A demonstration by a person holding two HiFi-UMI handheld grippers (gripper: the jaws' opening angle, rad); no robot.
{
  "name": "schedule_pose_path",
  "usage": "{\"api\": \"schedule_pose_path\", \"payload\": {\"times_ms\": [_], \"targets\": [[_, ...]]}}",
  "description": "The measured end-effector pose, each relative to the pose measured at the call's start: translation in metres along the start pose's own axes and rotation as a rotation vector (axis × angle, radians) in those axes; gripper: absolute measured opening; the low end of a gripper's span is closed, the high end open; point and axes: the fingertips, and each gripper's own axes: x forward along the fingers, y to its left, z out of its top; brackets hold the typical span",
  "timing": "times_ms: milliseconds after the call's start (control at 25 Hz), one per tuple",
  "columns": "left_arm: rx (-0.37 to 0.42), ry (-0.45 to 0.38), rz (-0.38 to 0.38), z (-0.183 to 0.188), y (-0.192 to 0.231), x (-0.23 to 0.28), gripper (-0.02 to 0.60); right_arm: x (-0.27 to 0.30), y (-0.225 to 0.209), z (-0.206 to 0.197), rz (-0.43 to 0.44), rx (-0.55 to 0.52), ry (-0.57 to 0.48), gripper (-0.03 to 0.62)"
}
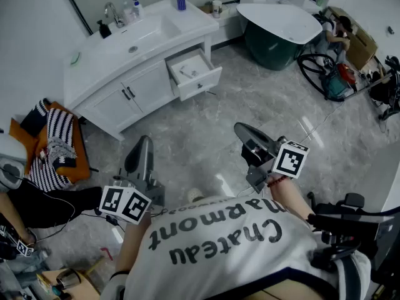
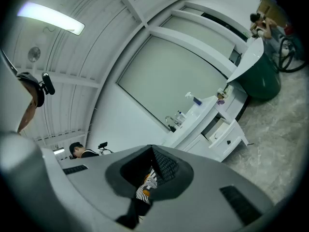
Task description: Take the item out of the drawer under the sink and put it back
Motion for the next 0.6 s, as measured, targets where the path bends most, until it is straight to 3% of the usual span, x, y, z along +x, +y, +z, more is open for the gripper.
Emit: {"api": "schedule_pose_path", "payload": {"times_ms": [480,600], "targets": [[-0.006,0.021,0.009,-0.003,0.016,-0.002,0.008,0.011,-0.003,-0.002,0.001,0.022,-0.008,0.012],[-0.019,0.030,0.012,-0.003,0.026,-0.005,0.008,0.019,-0.002,0.010,0.006,-0.044,-0.021,0.012]]}}
